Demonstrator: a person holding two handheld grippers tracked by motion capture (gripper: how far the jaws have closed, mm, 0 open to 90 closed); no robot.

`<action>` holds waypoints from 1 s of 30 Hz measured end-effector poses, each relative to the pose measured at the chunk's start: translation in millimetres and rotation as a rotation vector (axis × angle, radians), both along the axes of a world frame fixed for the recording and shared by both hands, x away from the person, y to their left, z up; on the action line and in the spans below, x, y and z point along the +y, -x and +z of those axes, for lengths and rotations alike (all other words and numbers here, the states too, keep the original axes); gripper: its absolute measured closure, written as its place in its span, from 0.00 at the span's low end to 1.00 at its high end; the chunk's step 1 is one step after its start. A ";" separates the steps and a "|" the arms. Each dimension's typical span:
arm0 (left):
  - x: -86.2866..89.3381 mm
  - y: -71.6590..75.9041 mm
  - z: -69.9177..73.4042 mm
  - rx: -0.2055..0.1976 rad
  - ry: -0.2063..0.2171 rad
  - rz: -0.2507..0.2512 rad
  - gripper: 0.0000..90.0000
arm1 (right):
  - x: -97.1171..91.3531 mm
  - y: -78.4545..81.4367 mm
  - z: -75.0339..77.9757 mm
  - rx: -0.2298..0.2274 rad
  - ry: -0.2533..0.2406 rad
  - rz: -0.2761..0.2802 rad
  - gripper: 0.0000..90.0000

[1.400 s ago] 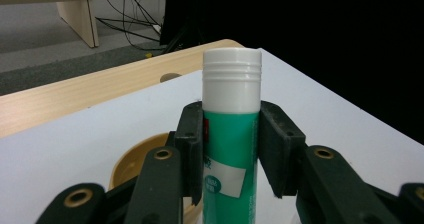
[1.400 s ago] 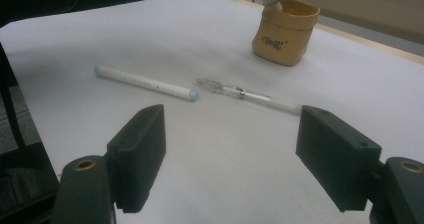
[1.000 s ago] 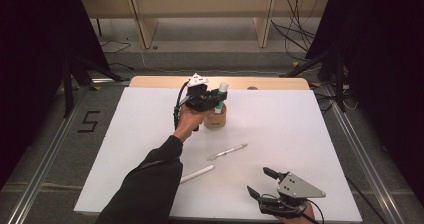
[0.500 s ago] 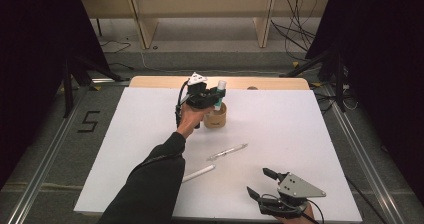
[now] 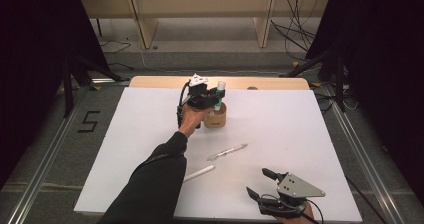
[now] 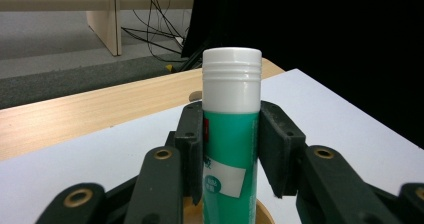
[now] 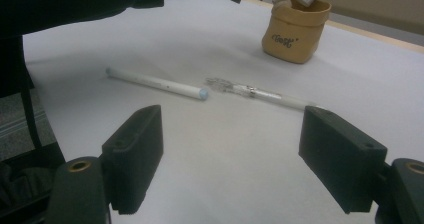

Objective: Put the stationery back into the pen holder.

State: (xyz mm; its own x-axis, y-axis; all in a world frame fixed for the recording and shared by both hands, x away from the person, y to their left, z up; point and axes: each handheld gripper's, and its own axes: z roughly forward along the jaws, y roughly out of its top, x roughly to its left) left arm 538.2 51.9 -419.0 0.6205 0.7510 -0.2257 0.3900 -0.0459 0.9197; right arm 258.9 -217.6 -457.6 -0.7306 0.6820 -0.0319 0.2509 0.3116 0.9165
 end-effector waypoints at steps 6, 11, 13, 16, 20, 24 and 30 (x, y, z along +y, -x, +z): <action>-1.1 -0.4 -3.0 0.002 -0.012 -0.006 0.72 | 0.7 0.0 -0.5 0.001 -0.002 -0.002 0.30; -1.8 -1.3 -4.9 0.005 -0.013 -0.003 0.72 | 1.0 -0.3 -0.7 0.000 0.001 0.000 0.30; -1.5 -1.8 -5.8 0.007 -0.019 -0.004 0.72 | 0.9 -0.1 -0.6 0.000 0.003 0.000 0.30; -1.1 -1.9 -7.4 0.008 -0.020 -0.001 0.72 | 0.9 -0.1 -0.7 0.000 -0.001 -0.001 0.30; -0.3 -1.9 -10.2 0.010 -0.015 0.001 0.72 | 1.2 0.0 -0.8 -0.002 0.003 0.002 0.30; -0.7 -2.3 -12.0 0.013 -0.021 -0.004 0.72 | 1.1 -0.1 -0.8 -0.001 0.003 0.003 0.30; -0.6 -2.8 -13.9 0.018 -0.024 -0.003 0.72 | 0.8 0.0 -0.8 -0.001 0.003 0.001 0.30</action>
